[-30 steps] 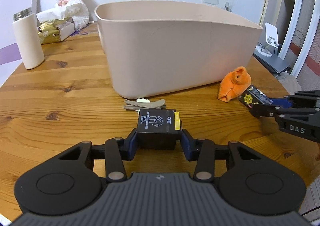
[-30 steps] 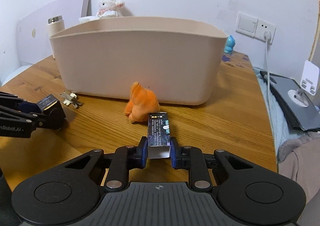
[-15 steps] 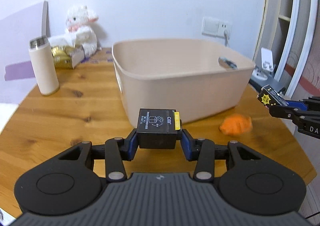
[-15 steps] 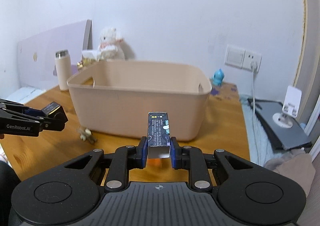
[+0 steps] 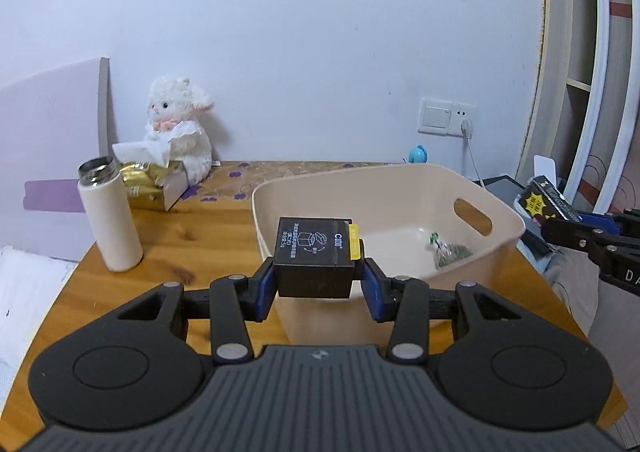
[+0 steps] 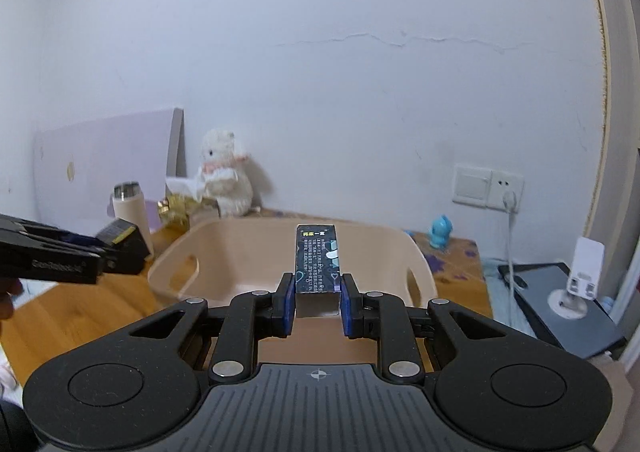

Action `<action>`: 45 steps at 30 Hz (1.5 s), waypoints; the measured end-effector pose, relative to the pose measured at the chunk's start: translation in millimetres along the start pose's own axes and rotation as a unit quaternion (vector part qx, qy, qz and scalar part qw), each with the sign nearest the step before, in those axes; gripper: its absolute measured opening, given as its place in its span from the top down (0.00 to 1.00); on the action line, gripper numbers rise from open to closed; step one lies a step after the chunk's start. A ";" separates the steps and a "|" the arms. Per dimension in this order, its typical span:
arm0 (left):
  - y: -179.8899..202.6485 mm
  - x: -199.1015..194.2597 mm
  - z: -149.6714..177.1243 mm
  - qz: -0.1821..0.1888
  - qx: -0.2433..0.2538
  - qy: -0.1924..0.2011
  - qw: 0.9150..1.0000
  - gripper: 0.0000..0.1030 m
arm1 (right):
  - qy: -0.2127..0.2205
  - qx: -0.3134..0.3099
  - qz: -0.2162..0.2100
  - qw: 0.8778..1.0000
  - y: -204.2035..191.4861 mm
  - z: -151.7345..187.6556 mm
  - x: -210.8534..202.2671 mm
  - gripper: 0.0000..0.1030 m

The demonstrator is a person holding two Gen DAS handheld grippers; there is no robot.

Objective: Organize objects
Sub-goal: 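Carry both black boxes over the bin and open both tools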

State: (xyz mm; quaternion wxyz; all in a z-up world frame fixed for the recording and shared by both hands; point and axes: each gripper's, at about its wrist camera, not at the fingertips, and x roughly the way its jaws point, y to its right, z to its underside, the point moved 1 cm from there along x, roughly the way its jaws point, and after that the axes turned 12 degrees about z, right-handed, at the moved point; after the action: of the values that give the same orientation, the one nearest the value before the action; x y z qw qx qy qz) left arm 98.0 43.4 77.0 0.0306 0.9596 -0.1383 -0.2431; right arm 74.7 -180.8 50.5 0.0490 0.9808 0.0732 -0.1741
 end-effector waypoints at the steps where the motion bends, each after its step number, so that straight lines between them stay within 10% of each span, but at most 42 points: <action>1: -1.5 6.2 -4.4 -0.002 0.002 -0.001 1.000 0.55 | 0.000 0.004 -0.002 1.000 -2.2 -3.6 6.4 0.80; 20: -15.2 132.6 -15.3 -0.010 0.001 -0.096 0.995 0.55 | -0.102 -0.009 0.029 0.994 -50.2 10.0 113.7 0.80; 26: -7.2 138.6 -9.8 -0.013 0.028 -0.115 0.993 0.54 | -0.098 0.011 0.036 0.994 -46.0 12.4 104.3 0.52; 36: 6.2 93.9 -18.7 -0.015 0.024 -0.080 0.996 0.09 | -0.069 0.009 0.037 0.997 -28.8 3.7 47.4 0.27; 45: 23.0 42.3 -1.8 -0.001 0.042 -0.072 0.996 0.03 | -0.103 0.001 0.030 0.994 -12.8 25.3 22.9 0.15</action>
State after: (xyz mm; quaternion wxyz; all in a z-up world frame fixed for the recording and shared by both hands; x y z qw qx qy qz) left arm 128.7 9.4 62.1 -0.0199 0.9401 -0.1489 -0.3060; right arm 85.4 -168.4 18.0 0.0607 0.9595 0.0386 -0.2725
